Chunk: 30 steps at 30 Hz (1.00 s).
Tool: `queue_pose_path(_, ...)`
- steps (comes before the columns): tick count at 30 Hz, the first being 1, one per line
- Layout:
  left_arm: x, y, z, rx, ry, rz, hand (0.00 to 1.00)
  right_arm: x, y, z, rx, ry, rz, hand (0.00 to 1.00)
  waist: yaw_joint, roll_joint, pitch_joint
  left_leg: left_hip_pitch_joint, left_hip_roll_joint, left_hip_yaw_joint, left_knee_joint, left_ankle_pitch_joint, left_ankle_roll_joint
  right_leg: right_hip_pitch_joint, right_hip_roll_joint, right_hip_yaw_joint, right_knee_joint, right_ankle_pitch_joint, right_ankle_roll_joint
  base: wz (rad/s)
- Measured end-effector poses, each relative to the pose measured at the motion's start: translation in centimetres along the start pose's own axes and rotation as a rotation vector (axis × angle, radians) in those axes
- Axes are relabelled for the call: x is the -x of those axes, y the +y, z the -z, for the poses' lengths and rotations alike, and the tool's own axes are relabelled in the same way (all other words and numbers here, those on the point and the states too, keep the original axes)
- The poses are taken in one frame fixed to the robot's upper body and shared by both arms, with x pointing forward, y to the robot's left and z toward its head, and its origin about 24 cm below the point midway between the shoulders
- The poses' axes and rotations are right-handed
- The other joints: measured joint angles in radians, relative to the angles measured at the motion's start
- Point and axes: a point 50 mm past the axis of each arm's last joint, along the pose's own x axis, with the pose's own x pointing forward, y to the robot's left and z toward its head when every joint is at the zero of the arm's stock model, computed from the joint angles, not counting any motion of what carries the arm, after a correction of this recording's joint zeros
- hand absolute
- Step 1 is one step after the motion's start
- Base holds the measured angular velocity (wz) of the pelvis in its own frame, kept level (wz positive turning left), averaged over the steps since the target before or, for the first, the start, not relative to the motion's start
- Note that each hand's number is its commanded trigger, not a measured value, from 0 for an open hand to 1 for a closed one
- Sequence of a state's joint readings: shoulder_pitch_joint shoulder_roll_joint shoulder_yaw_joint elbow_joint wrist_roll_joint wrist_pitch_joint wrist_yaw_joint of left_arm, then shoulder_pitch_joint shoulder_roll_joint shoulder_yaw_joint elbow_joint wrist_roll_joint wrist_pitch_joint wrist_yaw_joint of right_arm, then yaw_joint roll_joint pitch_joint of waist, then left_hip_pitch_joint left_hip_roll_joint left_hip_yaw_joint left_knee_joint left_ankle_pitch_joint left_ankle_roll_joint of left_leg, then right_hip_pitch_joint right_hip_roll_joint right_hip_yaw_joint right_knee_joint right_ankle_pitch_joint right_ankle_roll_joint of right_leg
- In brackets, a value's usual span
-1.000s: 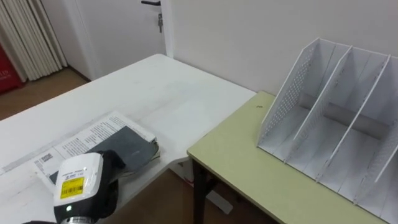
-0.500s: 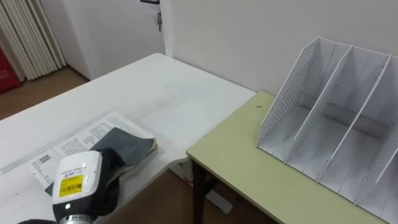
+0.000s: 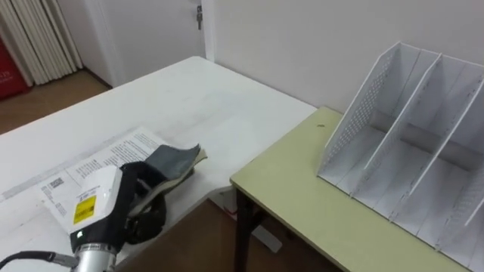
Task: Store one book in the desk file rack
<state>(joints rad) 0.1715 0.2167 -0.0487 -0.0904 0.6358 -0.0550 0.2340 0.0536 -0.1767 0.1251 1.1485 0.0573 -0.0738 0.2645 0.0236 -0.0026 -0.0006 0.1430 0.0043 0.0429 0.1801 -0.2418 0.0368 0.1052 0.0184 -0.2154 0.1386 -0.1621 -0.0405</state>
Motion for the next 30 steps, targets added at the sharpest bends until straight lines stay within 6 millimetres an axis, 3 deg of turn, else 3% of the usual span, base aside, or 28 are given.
queue_pose_path(8,-0.2,0.6,-1.8,0.284,-0.075,0.006,1.0,-0.2,1.1,-1.4,0.066,-0.069,-0.089,0.0,0.008,0.002,0.0034,-0.008,0.001,-0.002,0.002,0.0,0.0,-0.006,-0.002,0.001,0.014,0.001,-0.002,-0.03)
queue_pose_path(13,-0.3,0.8,-2.7,0.455,-0.101,0.05,1.0,-0.2,2.0,-4.0,0.146,-0.169,-0.152,0.0,0.011,0.014,0.0087,-0.014,0.002,-0.005,0.009,0.0,0.0,-0.024,-0.002,0.011,0.032,0.002,-0.002,-0.04)
queue_pose_path(20,-0.2,0.8,-2.9,0.79,-0.1,0.089,1.0,0.1,3.6,-6.4,0.198,-0.272,-0.257,0.0,0.012,0.014,0.0079,-0.011,0.0,-0.001,0.015,0.0,0.0,-0.026,-0.005,0.014,0.036,0.0,-0.004,-0.02)
queue_pose_path(25,-0.2,0.8,-2.8,1.083,-0.1,0.148,1.0,1.7,4.3,-10.8,0.237,-0.489,-0.288,0.0,0.016,0.007,0.01,0.0,-0.001,-0.001,0.017,0.0,0.0,-0.019,-0.007,0.015,0.049,-0.001,-0.004,0.0)
queue_pose_path(30,0.2,0.7,-2.6,1.189,-0.108,0.192,1.0,3.6,4.4,-14.1,0.207,-0.663,-0.308,0.0,0.015,-0.006,0.011,0.006,-0.001,0.008,0.016,0.0,0.0,-0.023,-0.007,0.022,0.049,-0.003,-0.003,-0.04)
